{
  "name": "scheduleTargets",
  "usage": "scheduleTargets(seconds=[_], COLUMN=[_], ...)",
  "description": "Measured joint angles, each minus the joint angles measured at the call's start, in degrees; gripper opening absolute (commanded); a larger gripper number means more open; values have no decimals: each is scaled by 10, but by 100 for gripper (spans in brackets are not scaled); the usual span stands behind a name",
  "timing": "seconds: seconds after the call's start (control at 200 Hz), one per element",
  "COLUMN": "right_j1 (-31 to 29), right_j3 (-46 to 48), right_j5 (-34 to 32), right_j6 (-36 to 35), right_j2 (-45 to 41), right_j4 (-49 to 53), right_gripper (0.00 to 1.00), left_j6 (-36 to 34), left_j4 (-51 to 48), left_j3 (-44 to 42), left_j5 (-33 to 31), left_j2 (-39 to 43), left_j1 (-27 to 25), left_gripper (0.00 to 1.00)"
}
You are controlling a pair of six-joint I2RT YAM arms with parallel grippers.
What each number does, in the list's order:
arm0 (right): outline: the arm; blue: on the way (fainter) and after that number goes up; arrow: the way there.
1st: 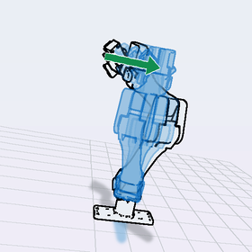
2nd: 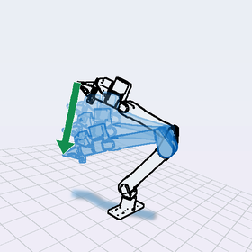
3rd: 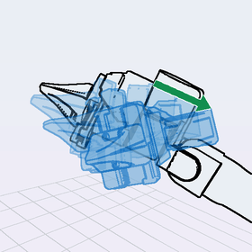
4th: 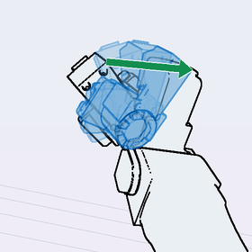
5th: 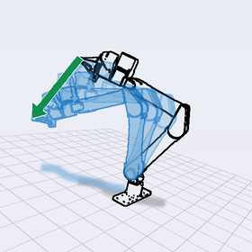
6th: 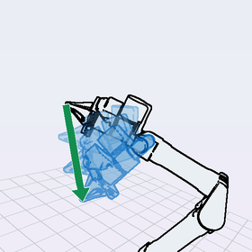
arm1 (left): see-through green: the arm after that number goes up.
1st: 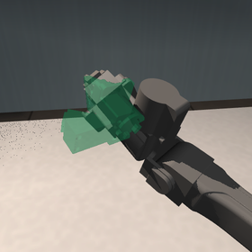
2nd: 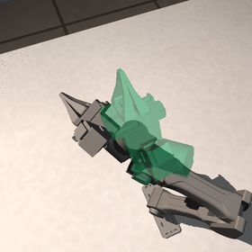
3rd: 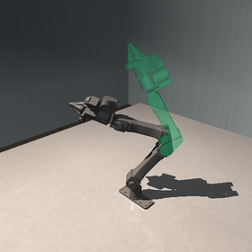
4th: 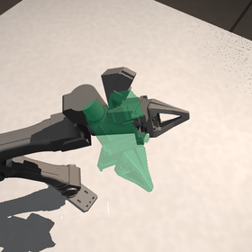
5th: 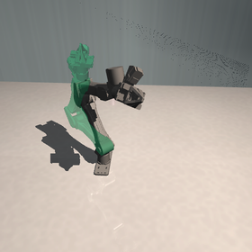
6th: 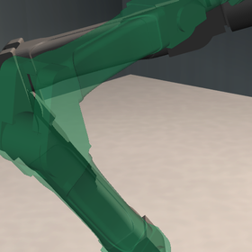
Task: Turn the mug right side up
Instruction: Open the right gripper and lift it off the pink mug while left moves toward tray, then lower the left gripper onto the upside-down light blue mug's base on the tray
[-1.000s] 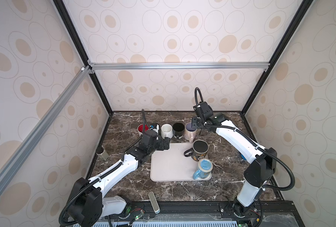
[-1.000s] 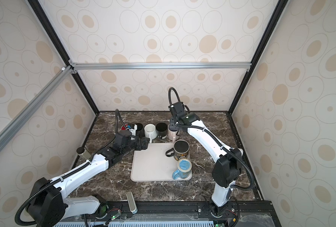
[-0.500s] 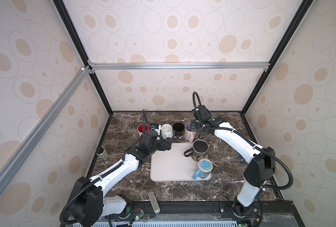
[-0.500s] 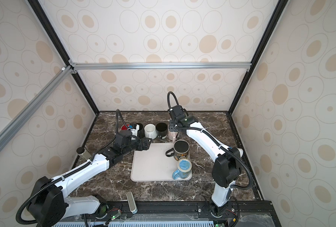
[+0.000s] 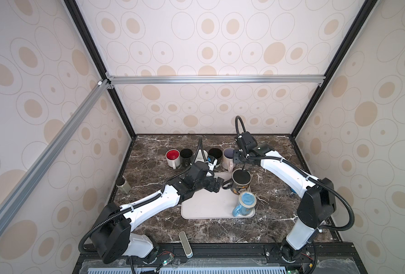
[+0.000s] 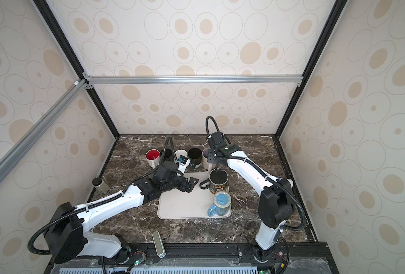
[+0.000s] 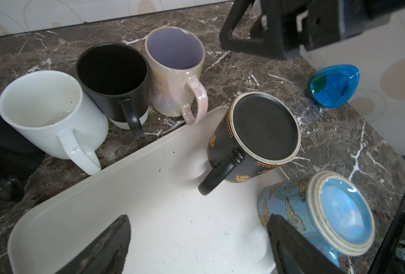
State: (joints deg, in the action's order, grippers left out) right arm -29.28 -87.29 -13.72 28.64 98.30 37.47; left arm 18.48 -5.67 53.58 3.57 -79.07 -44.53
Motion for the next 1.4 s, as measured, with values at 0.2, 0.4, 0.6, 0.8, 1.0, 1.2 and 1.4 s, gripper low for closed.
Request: scheduleTargets(seconds=[0.2,0.4,0.6,0.8,1.0,1.2,1.4], right_j1=[10,10,12,21,27,34,47], right_j3=[15,36,58,96,129,152,176], right_j5=[5,11,11,18,25,33,37], right_j6=[7,7,8,9,12,16,19], right_j2=[-19,-27,-37,-61,-73,-81,-101], right_j4=[-10,-16,-29,-39,-47,-60,-68], right_gripper=[50,49,49,49,49,49,48], left_j6=[-54,-99,-123,-138,-138,-138,-137], left_j4=[-14,-21,-24,-27,-25,-24,-24], left_j3=[-2,-4,-1,5,16,36,57], left_j5=[-5,6,-1,-2,0,6,14], left_j2=[6,6,-27,-71,-89,-109,-139], left_j1=[-31,-84,-125,-165,-186,-191,-193], left_gripper=[83,77,73,72,72,70,65])
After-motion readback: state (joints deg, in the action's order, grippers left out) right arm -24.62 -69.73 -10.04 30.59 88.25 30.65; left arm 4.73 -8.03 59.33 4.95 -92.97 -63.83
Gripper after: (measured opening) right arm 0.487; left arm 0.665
